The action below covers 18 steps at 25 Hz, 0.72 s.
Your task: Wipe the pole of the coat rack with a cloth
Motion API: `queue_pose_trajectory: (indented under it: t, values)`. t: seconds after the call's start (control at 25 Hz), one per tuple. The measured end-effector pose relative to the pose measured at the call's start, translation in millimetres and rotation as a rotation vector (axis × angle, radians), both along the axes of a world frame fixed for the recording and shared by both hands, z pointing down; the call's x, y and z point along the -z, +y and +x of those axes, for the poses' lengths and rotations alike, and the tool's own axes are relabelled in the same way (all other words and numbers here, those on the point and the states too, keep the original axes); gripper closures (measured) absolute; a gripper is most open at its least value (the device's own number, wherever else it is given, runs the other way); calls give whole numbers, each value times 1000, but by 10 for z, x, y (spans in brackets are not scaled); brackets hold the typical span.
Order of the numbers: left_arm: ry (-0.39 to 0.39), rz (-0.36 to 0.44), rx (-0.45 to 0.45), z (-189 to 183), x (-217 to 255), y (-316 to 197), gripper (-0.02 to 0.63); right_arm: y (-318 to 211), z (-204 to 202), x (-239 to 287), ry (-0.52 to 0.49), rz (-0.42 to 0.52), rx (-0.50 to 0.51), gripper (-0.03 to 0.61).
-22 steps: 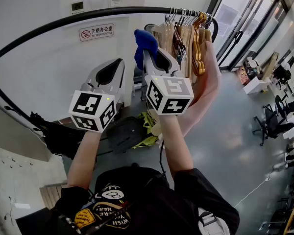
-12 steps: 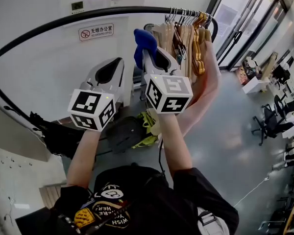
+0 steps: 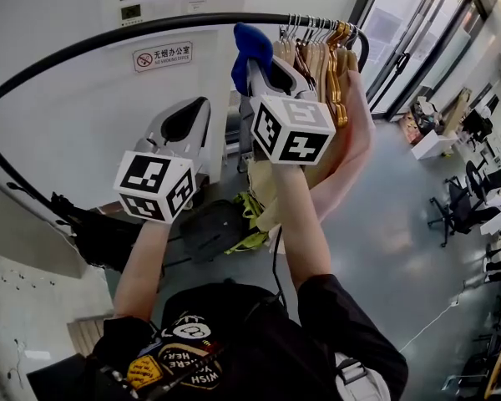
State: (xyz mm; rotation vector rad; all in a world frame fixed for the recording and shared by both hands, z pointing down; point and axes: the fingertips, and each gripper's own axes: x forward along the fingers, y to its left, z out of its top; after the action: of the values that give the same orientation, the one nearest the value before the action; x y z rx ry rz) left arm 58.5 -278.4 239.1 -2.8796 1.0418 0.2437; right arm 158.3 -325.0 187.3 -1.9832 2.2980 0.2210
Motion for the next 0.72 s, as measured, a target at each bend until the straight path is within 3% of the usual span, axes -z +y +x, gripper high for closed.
queue_pose_trajectory:
  t: [0.16,0.4,0.56,0.72]
  values:
    - [2,4,3,-18,21,50,611,-249,273,257,-3,-10,-78,502]
    - [-1,-8,40,-174,-39,18,611,-545,505,229,-5,-57,-154,502]
    - [8,-21,65,-335,-54,33,611,-568,342,210,-4,-59,-132,502]
    - [13,-24,98,-487,-48,41,611,-583,-144,219,14,-55,-48,502]
